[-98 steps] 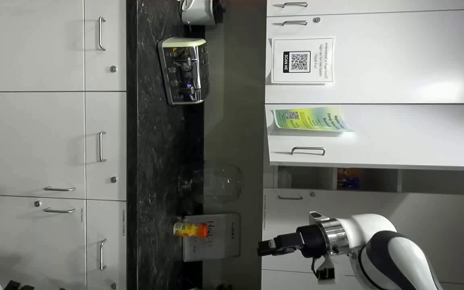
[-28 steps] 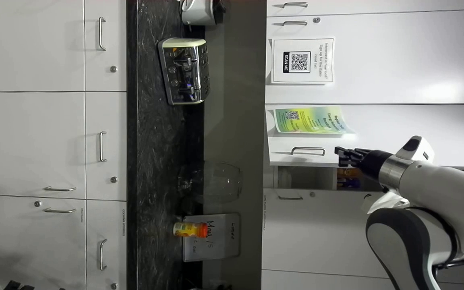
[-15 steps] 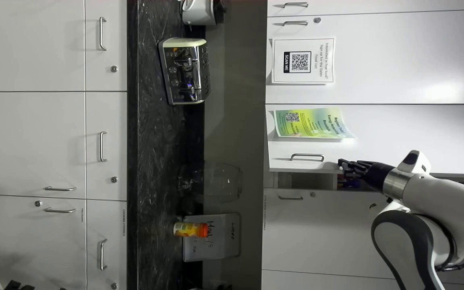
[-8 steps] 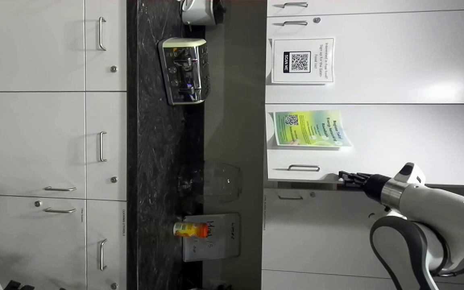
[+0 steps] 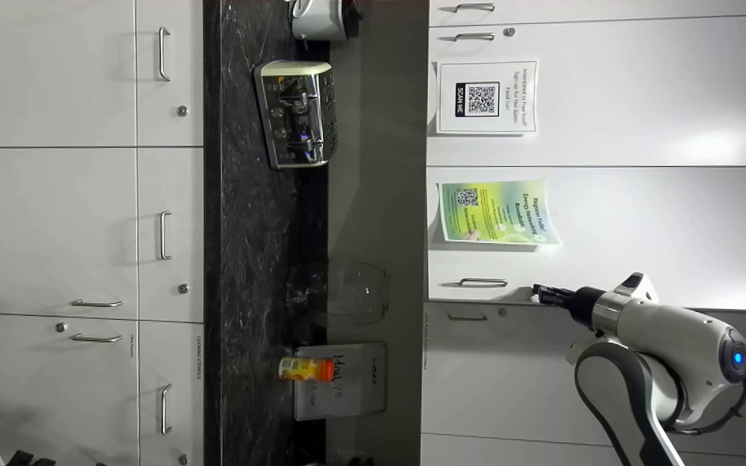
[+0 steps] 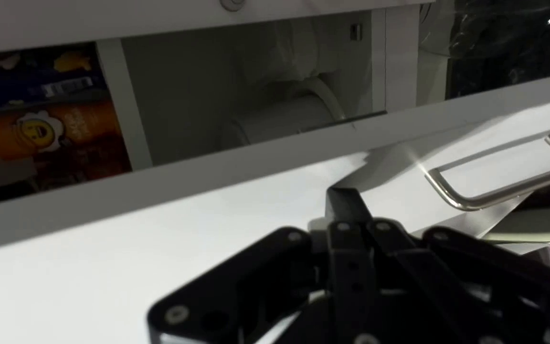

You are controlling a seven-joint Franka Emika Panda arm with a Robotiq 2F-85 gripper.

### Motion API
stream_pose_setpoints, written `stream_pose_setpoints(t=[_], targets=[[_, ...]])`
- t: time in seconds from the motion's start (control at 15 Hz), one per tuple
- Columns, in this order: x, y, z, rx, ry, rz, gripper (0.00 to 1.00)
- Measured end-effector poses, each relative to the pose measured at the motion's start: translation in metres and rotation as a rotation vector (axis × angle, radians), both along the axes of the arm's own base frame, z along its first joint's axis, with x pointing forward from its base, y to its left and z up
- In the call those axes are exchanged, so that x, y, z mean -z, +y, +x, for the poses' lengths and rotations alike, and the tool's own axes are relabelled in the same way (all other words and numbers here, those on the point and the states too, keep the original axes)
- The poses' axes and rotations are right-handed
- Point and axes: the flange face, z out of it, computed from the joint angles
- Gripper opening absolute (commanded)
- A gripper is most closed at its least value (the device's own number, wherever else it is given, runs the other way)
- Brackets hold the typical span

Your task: Close the open cupboard

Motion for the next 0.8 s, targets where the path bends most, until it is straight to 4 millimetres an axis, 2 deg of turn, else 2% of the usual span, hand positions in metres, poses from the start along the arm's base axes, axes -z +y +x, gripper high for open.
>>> stream_pose_setpoints(t=[0.4, 0.8], targets=[[0.021, -0.036, 0.046, 0.124, -0.115, 0.143, 0.00], [0.020, -0.065, 0.074, 0.214, -0.219, 0.212, 0.00]])
